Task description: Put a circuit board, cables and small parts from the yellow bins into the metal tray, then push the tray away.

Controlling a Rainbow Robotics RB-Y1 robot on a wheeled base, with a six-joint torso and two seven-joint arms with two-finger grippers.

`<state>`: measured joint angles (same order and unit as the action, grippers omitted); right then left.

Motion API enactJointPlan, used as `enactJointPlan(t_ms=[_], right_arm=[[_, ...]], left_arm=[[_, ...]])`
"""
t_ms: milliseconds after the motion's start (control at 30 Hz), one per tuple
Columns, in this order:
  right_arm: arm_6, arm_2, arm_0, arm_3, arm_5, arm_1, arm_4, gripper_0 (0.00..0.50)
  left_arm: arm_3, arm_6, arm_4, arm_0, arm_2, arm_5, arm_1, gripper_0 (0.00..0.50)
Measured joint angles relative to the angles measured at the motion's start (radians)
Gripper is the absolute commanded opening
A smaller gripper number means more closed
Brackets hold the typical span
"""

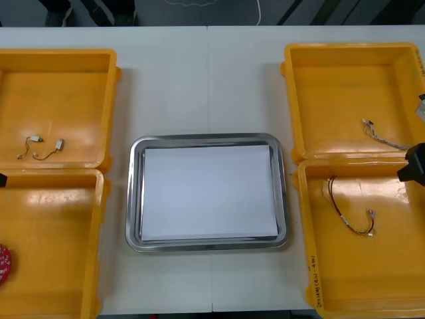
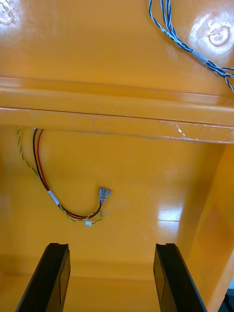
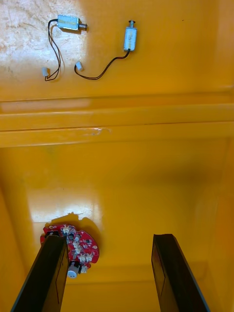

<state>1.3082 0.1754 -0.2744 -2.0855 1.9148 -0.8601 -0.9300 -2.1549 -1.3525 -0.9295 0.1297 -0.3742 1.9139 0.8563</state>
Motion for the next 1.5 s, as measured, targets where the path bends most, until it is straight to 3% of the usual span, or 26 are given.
enactJointPlan(t_ms=[1500], right_arm=[[0.0,0.0,0.0,0.0,0.0,0.0,0.0,0.5]], left_arm=[[0.0,0.0,0.0,0.0,0.0,0.0,0.0,0.5]])
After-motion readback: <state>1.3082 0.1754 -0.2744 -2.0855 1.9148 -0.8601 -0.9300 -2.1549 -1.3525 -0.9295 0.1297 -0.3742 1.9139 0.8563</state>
